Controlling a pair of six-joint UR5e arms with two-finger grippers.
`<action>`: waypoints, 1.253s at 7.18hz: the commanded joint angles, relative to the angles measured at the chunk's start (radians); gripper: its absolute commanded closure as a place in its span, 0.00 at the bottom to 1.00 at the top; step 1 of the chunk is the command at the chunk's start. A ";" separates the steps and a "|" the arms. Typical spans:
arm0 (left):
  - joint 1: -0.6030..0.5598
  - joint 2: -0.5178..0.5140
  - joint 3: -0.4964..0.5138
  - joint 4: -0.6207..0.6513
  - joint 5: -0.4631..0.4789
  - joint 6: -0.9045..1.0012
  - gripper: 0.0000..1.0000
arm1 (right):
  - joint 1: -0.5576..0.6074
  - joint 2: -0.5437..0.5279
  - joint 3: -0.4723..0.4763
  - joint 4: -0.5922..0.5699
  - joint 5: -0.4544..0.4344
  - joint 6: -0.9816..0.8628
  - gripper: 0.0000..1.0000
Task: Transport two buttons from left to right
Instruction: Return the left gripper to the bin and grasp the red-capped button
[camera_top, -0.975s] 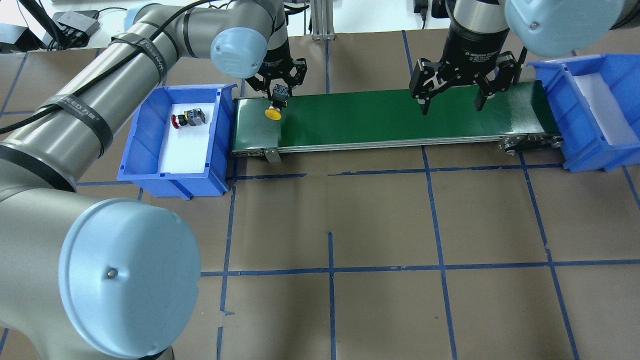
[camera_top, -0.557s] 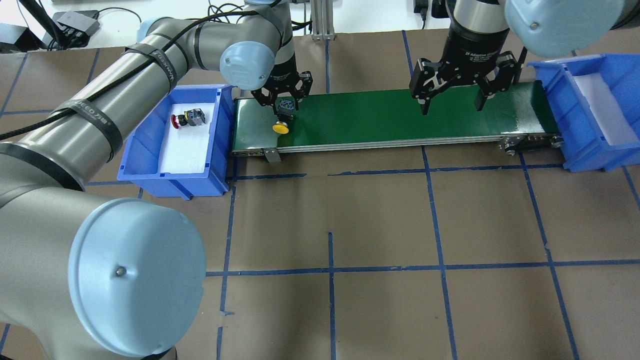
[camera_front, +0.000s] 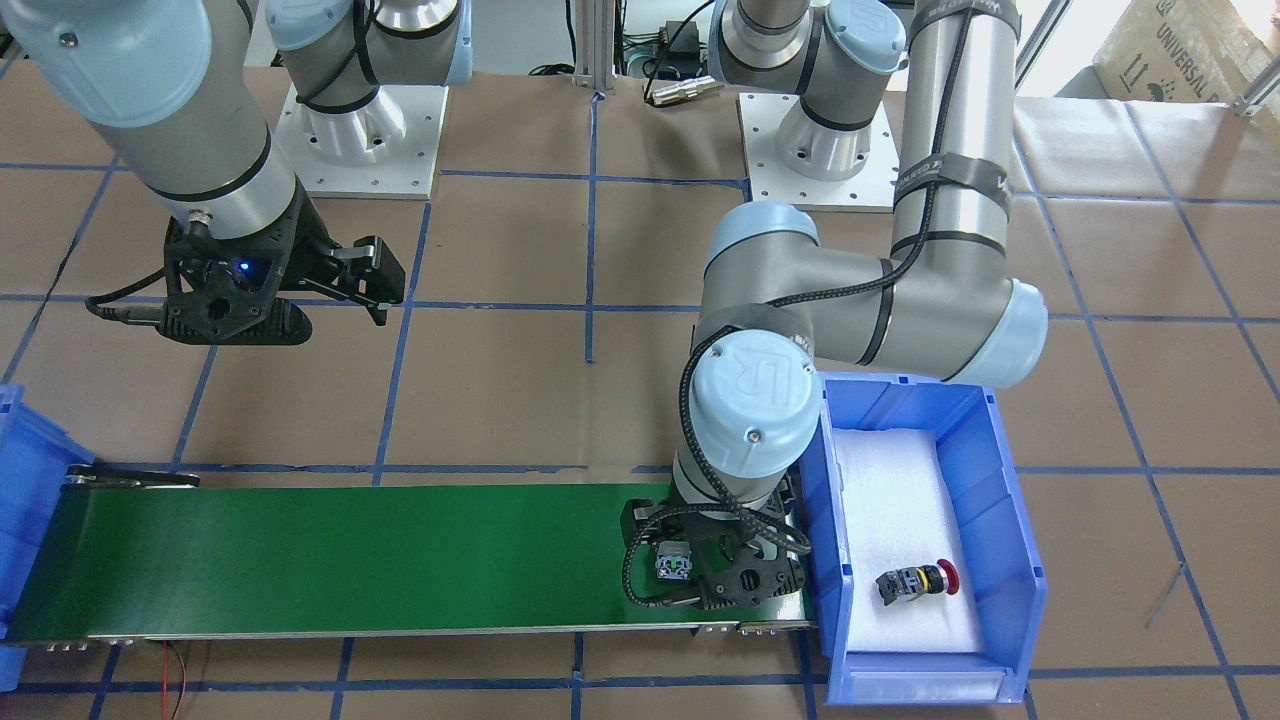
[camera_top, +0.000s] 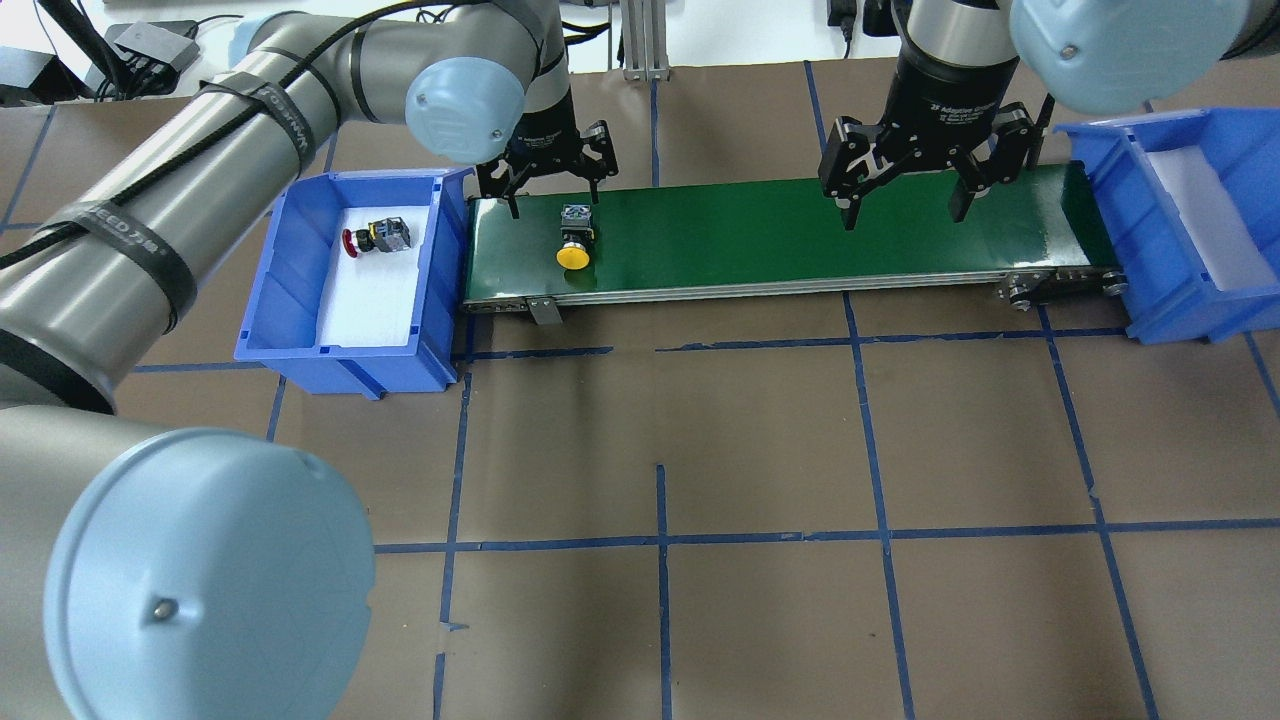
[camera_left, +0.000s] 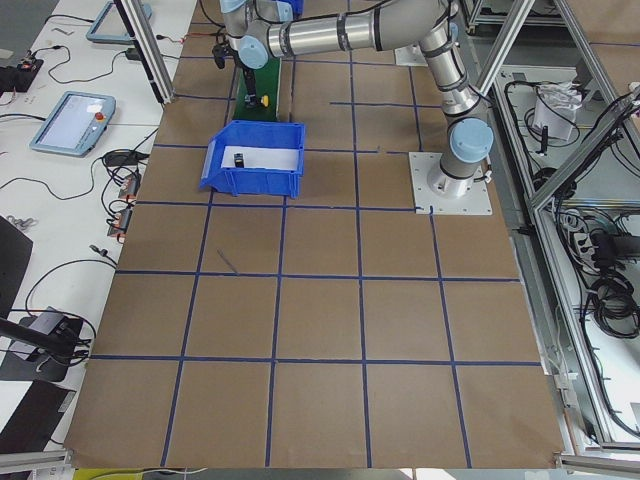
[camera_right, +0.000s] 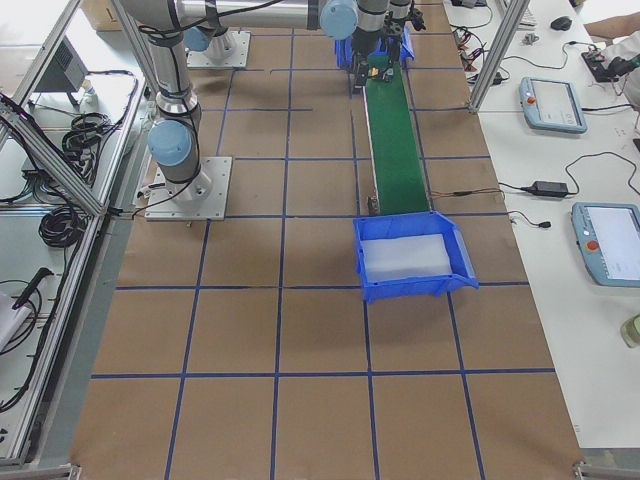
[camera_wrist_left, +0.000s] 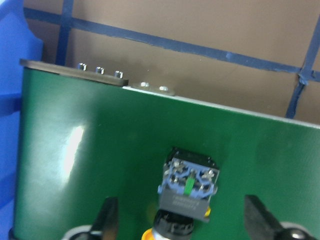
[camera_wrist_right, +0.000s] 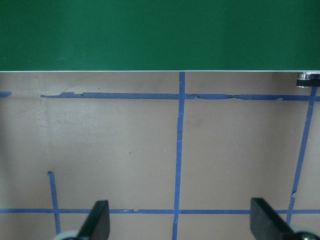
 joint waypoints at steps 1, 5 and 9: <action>0.104 0.091 -0.008 -0.068 0.002 0.339 0.00 | 0.000 0.000 0.000 0.000 0.001 0.001 0.00; 0.307 0.083 -0.024 -0.021 -0.002 1.056 0.00 | -0.002 0.014 0.005 -0.066 -0.005 0.000 0.00; 0.318 -0.051 -0.042 0.102 -0.007 1.637 0.00 | 0.000 0.034 0.005 -0.098 -0.010 0.000 0.00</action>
